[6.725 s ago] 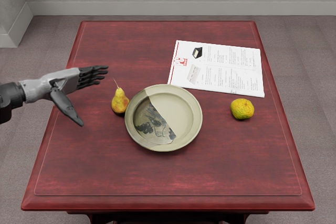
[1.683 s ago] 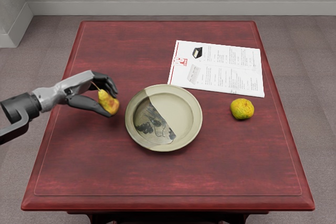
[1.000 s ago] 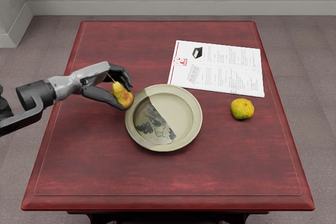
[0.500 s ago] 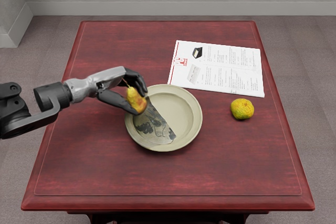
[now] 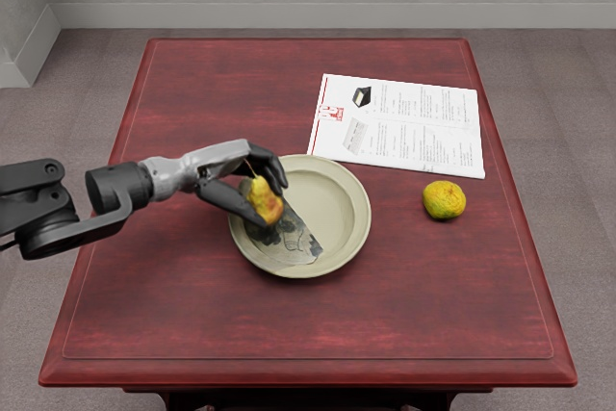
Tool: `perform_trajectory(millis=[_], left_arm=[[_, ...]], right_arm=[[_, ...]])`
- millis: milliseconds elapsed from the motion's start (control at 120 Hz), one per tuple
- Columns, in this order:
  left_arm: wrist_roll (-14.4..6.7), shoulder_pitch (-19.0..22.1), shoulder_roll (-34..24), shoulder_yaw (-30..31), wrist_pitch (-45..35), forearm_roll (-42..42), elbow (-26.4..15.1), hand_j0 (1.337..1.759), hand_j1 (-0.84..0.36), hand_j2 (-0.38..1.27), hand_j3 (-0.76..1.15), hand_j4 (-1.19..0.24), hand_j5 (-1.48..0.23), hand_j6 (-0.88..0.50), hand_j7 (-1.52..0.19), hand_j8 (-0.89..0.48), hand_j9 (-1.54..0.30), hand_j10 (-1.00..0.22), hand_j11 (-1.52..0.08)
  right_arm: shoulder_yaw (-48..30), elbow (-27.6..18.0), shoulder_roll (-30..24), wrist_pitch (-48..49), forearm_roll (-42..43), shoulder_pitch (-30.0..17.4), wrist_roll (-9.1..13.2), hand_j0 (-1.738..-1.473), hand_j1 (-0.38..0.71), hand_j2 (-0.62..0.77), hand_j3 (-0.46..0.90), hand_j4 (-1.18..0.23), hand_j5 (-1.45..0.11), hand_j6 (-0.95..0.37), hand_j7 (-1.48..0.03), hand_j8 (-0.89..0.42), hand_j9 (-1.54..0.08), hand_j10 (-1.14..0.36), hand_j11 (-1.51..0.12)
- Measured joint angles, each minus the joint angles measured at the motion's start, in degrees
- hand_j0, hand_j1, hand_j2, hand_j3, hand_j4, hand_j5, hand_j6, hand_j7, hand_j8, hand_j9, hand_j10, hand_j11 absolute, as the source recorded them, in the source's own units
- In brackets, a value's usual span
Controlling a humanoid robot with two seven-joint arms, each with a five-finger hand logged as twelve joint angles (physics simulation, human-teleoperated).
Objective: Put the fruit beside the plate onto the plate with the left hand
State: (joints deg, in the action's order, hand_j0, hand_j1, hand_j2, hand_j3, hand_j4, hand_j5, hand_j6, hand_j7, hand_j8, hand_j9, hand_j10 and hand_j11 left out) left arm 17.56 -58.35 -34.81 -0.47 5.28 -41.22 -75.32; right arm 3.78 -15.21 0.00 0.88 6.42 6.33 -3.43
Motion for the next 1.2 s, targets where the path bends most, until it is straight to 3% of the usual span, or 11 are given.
perform_trajectory(millis=[367,650,892,1200], left_arm=[[-1.0,-1.5,-0.2,0.0,-0.9,0.5,0.0,1.658,-0.1,0.11,0.0,-0.37,-0.51,-0.39,-0.51,-0.37,-0.51,-0.37,-0.51],[-0.8,-3.8,-4.4,-0.4,-0.4,1.0,-2.8,1.658,0.19,0.04,0.0,-0.14,-0.18,-0.14,-0.18,-0.14,-0.18,-0.14,-0.18],[-0.7,-5.3,-7.4,-0.5,0.4,2.4,-4.8,1.658,0.3,0.01,0.0,-0.05,-0.06,-0.05,-0.06,-0.05,-0.06,-0.05,-0.06],[-0.8,-4.5,-17.3,-1.7,19.2,20.5,-5.6,1.658,0.33,0.01,0.0,-0.02,-0.02,-0.02,-0.02,-0.02,-0.02,-0.02,-0.02]], right_arm=[[0.0,0.0,0.0,0.0,0.0,0.0,0.0,-1.658,-0.33,0.0,0.0,-0.01,-0.02,-0.01,-0.02,-0.01,-0.02,-0.01,-0.02],[0.0,0.0,0.0,0.0,0.0,0.0,0.0,-1.658,-0.33,0.0,0.0,-0.01,-0.02,-0.01,-0.02,-0.01,-0.02,-0.01,-0.02],[0.0,0.0,0.0,0.0,0.0,0.0,0.0,-1.658,-0.33,0.0,0.0,-0.01,-0.02,-0.01,-0.02,-0.01,-0.02,-0.01,-0.02],[0.0,0.0,0.0,0.0,0.0,0.0,0.0,-1.658,-0.33,0.0,0.0,-0.01,-0.02,-0.01,-0.02,-0.01,-0.02,-0.01,-0.02]])
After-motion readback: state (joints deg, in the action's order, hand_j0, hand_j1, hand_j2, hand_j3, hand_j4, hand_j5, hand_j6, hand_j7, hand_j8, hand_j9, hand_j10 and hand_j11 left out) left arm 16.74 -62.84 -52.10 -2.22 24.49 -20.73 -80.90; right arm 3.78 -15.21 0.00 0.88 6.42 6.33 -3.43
